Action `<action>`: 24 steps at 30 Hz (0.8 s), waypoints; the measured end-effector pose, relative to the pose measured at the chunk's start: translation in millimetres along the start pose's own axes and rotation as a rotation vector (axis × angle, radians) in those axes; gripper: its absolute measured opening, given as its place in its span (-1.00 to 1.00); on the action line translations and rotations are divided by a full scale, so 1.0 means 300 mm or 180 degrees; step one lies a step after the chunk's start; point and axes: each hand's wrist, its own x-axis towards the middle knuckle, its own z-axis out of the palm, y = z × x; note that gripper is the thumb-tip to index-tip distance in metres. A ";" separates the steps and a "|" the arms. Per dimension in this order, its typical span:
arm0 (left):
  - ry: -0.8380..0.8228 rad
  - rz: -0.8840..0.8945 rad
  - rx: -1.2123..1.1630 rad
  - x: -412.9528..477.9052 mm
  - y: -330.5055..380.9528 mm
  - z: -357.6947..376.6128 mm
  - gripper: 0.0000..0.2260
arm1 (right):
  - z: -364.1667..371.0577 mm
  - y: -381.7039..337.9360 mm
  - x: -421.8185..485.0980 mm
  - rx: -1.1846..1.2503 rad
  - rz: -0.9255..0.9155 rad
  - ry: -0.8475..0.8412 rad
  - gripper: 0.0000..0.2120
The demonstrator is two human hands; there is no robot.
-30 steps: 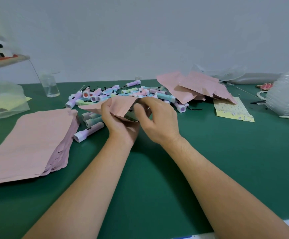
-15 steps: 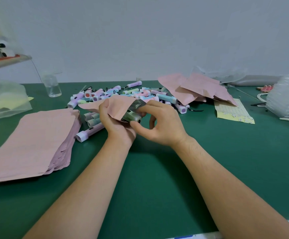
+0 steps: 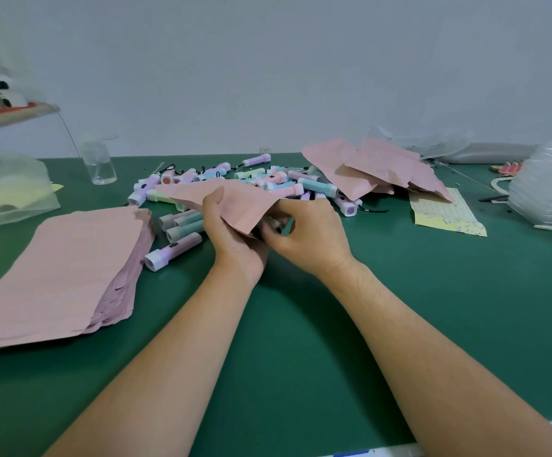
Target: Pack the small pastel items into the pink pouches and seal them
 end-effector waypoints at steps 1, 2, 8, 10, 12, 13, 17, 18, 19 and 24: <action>-0.0030 -0.0013 0.0002 -0.004 -0.005 0.003 -0.66 | 0.002 -0.002 0.001 -0.0006 0.0022 0.0057 -0.90; -0.0056 -0.0024 0.0006 -0.006 -0.008 0.005 -0.67 | 0.003 -0.002 0.001 -0.0021 0.0028 0.0093 -0.90; -0.0127 -0.0063 -0.0061 -0.002 0.001 -0.001 -0.65 | -0.008 0.008 0.003 -0.0089 -0.0082 -0.0293 -0.80; -0.0119 -0.0054 -0.0109 0.002 0.006 -0.008 -0.62 | -0.018 0.010 0.000 -0.0158 -0.0152 -0.0331 -0.78; -0.0170 -0.0032 -0.0096 0.006 0.009 -0.012 -0.59 | -0.031 0.010 -0.006 -0.0095 -0.0217 -0.0365 -0.76; -0.0198 -0.0018 -0.0093 0.008 0.009 -0.013 -0.58 | -0.036 0.009 -0.008 -0.0003 -0.0265 -0.0370 -0.74; -0.0199 -0.0010 -0.0136 0.006 0.012 -0.013 -0.55 | -0.049 0.004 -0.011 0.0304 -0.0432 -0.0371 -0.70; -0.0180 -0.0009 -0.0127 0.005 0.013 -0.014 -0.54 | -0.047 0.004 -0.011 0.0296 -0.0464 -0.0393 -0.73; -0.0146 -0.0018 -0.0133 0.005 0.013 -0.016 -0.52 | -0.044 0.006 -0.012 0.0272 -0.0483 -0.0404 -0.77; -0.0012 -0.0051 -0.0203 0.010 0.010 -0.018 -0.47 | -0.030 0.021 -0.006 0.0249 -0.0480 -0.0307 -0.80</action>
